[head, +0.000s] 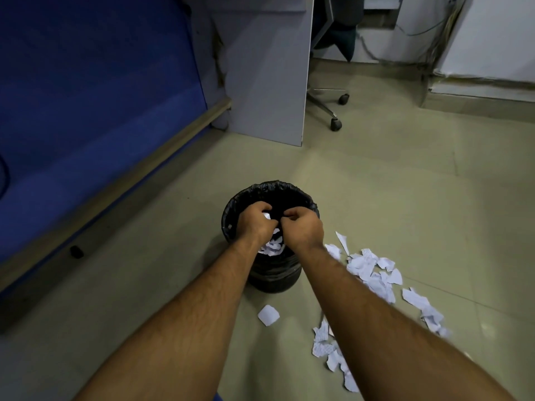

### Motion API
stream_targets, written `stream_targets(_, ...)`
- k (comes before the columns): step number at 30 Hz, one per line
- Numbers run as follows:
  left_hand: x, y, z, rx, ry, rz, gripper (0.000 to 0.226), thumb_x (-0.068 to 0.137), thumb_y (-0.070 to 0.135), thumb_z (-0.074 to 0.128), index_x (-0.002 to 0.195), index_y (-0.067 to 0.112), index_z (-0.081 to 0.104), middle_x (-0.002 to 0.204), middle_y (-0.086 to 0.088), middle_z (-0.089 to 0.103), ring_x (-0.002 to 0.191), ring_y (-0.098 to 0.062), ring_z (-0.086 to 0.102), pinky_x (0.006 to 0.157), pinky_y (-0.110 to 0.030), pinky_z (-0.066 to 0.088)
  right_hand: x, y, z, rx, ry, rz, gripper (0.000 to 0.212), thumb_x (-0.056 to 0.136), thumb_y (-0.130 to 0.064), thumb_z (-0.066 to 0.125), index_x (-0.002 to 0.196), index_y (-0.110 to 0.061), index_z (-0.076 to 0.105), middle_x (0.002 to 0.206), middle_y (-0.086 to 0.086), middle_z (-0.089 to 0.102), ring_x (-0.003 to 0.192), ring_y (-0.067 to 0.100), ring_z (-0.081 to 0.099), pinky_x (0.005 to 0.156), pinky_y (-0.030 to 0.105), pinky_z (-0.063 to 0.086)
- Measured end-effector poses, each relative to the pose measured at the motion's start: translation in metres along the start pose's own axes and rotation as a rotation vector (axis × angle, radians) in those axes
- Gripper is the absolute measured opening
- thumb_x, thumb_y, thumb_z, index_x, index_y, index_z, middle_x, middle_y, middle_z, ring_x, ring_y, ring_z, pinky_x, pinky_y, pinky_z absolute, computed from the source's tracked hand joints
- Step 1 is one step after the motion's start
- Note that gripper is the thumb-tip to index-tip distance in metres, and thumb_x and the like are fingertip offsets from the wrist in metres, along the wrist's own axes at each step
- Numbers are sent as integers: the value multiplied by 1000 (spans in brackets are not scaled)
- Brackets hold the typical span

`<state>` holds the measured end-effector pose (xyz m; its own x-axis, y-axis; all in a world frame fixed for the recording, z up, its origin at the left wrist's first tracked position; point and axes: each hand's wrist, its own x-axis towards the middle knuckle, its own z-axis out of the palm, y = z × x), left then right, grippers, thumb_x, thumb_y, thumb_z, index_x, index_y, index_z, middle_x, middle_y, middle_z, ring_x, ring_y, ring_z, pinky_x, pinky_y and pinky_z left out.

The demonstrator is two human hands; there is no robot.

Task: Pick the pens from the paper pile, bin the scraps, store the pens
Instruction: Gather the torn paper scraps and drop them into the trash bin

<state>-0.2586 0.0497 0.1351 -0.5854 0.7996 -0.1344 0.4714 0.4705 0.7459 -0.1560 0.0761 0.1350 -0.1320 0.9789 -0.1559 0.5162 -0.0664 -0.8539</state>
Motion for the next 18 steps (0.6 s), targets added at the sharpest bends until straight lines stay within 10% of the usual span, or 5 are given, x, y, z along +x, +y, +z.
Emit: stream_targets(18,-65,54,75,239,-27,-1,22,88,14,54,94,8,74,98,-12,73,94,-33,68,72,-30,52,-11,65,-63,175,290,70,19,87,-18,60,103,-19,71,98,-2,73,91,20,66,75,26,45)
